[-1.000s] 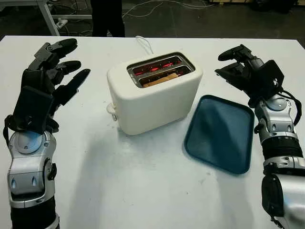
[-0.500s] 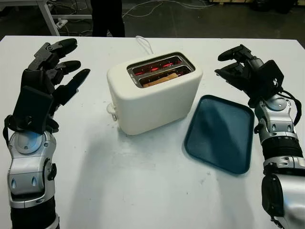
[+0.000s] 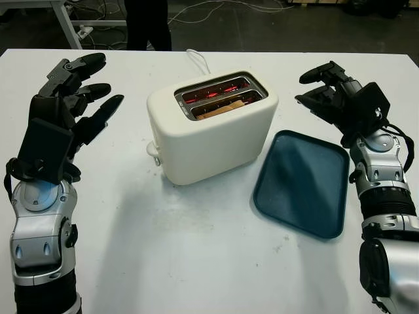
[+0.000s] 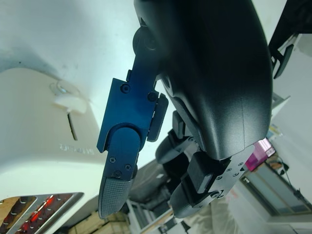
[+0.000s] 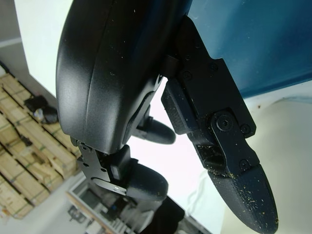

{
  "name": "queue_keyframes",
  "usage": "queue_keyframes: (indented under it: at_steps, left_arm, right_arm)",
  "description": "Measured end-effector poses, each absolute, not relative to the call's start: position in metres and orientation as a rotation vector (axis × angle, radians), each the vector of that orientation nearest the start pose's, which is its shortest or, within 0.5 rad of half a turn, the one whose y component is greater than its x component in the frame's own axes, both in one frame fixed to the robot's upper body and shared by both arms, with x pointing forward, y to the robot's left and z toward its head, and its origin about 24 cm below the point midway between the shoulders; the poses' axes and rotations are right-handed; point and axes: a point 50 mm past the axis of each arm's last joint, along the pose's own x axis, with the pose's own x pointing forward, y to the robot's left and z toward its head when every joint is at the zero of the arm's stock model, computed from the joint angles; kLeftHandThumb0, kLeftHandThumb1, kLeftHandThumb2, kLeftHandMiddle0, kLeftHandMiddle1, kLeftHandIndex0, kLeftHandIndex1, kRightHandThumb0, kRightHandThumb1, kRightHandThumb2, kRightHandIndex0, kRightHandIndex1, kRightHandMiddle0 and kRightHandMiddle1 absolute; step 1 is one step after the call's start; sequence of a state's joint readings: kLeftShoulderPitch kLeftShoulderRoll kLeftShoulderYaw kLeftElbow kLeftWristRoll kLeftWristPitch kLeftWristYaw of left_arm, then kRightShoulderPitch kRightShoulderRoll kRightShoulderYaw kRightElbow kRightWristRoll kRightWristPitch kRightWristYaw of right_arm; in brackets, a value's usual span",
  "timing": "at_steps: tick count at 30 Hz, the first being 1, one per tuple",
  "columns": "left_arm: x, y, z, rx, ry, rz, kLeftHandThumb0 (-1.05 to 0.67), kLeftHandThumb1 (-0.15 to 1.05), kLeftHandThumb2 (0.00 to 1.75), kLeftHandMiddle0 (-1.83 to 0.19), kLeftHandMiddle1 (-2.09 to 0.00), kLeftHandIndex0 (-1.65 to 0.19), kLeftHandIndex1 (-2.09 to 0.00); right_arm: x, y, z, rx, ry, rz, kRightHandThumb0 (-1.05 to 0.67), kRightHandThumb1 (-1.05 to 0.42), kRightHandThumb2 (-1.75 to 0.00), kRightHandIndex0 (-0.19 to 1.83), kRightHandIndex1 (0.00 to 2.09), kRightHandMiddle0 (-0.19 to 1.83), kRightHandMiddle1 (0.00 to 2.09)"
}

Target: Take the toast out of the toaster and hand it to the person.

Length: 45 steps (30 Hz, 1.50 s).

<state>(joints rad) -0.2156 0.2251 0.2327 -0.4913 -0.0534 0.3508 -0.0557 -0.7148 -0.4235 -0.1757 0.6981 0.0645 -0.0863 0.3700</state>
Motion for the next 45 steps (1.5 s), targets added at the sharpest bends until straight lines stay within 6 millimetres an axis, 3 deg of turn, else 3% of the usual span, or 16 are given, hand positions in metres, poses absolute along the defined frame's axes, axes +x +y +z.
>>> queue_keyframes:
  at_steps: [45]
  left_arm:
    - [0.2573,0.2081,0.188,0.177,-0.378,0.098,-0.57,0.91,0.0,-0.25,-0.88,-0.39,-0.47]
  right_arm:
    - [0.371,-0.2414,0.1422,-0.245,-0.11,0.161,-1.05,-0.78,0.0,0.01,1.72,0.12,1.57]
